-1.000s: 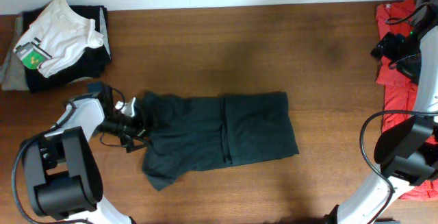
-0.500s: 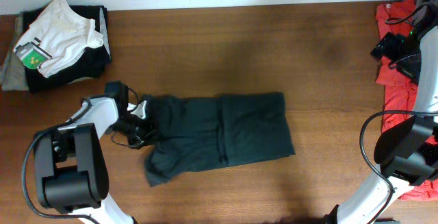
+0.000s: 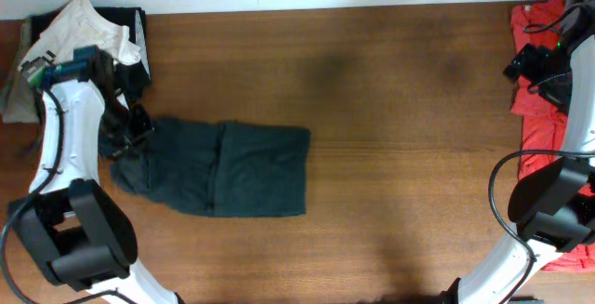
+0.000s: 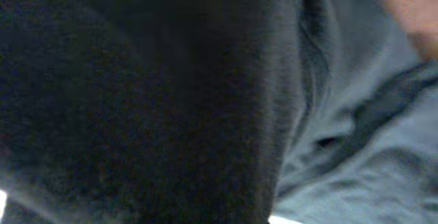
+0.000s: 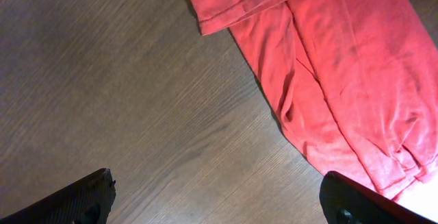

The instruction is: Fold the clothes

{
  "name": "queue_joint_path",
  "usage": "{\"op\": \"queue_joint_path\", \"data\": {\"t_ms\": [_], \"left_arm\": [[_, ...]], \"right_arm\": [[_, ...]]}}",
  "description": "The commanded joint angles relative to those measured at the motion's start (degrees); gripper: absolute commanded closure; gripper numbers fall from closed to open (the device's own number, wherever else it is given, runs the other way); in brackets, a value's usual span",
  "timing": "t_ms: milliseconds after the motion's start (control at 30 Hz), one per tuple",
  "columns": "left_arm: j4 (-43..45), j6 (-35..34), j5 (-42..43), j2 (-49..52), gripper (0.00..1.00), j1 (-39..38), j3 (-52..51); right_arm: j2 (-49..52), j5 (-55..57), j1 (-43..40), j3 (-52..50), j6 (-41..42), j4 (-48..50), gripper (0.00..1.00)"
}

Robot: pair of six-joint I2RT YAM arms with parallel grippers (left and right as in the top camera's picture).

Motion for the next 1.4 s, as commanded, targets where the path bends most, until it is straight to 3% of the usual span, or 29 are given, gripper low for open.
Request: {"op": "queue_joint_path", "data": {"t_ms": [0, 500, 667, 900, 1000, 1033, 1367], "left_arm": [[-2.0, -0.8, -2.3, -1.8, 0.99, -4.9, 5.7], [-0.8, -2.1, -0.5, -0.9, 0.99, -33.4, 6.3], [0.7, -2.3, -0.3, 4.8, 0.99, -37.7, 6.2], [3.8, -2.3, 6.2, 12.3, 0.98, -41.8, 6.2], [4.3, -2.3, 6.2, 12.6, 0.86, -43.4, 6.2], [4.5, -2.3, 6.1, 12.6, 0.47, -44.1, 6.2], [2.1, -2.3, 6.2, 12.5, 0.4, -45.7, 9.4]], "right_arm": [[-0.7, 1.1, 0.0, 0.6, 0.3, -0.1, 0.01], [-0.7, 1.1, 0.0, 0.6, 0.3, -0.1, 0.01], [-0.7, 1.1, 0.0, 0.6, 0.3, -0.1, 0.01], [-0.7, 1.1, 0.0, 0.6, 0.3, -0.1, 0.01], [-0.7, 1.1, 0.0, 0.6, 0.3, -0.1, 0.02], [-0.7, 1.1, 0.0, 0.6, 0.3, -0.1, 0.01], [-0.7, 1.1, 0.0, 0.6, 0.3, -0.1, 0.01]]}}
